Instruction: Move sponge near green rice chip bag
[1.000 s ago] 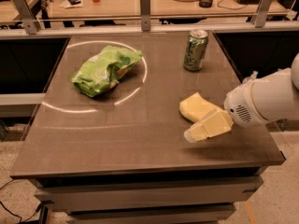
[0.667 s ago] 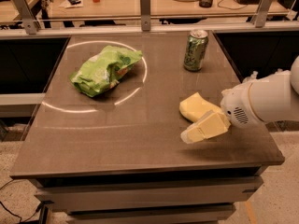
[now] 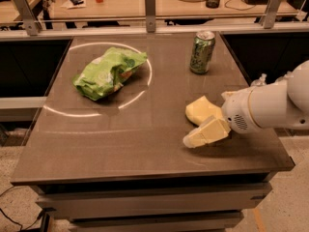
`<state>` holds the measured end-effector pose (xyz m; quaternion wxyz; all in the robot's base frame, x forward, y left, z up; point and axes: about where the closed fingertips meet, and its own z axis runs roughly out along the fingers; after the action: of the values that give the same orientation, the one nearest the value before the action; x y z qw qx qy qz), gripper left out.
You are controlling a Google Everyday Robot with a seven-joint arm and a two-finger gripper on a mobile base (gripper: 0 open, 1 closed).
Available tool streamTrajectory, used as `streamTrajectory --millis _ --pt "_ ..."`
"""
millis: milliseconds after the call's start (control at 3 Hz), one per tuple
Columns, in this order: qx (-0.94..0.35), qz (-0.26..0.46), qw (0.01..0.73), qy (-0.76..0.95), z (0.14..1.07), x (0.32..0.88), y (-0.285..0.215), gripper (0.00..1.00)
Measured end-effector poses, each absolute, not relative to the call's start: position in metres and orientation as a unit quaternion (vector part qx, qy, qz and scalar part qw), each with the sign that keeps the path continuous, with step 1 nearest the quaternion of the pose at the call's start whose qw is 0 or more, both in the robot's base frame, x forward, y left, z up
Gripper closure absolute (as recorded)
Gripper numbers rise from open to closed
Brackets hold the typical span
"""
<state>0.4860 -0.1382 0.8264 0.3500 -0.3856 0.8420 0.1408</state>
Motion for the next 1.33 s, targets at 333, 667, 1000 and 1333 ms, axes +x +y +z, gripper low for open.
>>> streamTrajectory --millis 333,667,1000,1333 --pt "-0.386 0.145 0.352 0.840 0.8211 0.4891 -0.1387 0.19" --pt "-0.388 0.149 0.353 0.838 0.8196 0.4909 -0.1367 0.43" --pt "-0.387 0.159 0.355 0.836 0.8218 0.4925 -0.1341 0.65" --pt "-0.387 0.159 0.355 0.836 0.8232 0.4925 -0.1341 0.87"
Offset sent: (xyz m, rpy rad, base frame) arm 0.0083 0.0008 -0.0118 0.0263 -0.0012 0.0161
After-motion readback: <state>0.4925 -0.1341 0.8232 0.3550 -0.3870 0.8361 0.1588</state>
